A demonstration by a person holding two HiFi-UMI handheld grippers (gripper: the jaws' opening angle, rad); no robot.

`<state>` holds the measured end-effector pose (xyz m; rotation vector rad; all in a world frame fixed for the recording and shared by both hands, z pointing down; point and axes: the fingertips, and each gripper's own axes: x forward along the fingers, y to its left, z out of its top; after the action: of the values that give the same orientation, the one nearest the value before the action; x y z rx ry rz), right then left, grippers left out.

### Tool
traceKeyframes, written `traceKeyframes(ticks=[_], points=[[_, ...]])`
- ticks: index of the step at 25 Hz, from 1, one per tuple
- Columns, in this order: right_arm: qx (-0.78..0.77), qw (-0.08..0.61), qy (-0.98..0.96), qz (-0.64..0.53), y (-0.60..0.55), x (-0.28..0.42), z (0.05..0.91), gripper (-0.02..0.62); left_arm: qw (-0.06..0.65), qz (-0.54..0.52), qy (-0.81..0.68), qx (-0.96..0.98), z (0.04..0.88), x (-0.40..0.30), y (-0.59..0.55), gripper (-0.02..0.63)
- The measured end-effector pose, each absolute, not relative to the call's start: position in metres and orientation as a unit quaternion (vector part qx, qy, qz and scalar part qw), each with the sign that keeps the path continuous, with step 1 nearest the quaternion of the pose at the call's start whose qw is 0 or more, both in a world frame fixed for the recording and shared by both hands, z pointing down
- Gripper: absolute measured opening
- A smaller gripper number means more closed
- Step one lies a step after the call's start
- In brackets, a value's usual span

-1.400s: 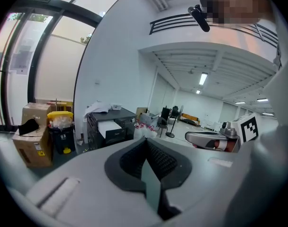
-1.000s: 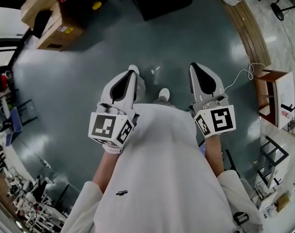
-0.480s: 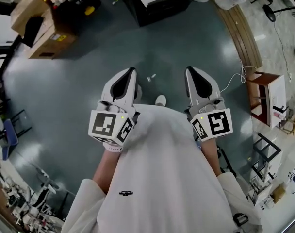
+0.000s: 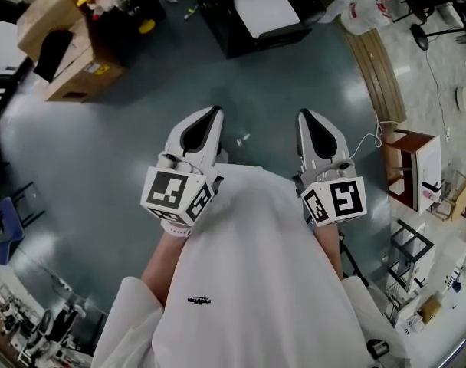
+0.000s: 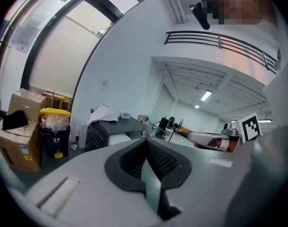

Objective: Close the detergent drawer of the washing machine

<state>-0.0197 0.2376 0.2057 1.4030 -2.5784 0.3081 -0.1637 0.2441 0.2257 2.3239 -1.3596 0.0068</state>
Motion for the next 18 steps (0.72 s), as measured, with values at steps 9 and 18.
traceKeyframes(ticks=[9, 18], points=[[0.492, 0.094, -0.859, 0.104, 0.205, -0.074, 0.207, 0.002, 0.223, 0.008, -0.49, 0.843, 0.232, -0.235, 0.211, 0.017], [0.513, 0.106, -0.841, 0.134, 0.207, -0.078, 0.225, 0.002, 0.238, 0.022, -0.458, 0.856, 0.247, -0.236, 0.199, 0.017]])
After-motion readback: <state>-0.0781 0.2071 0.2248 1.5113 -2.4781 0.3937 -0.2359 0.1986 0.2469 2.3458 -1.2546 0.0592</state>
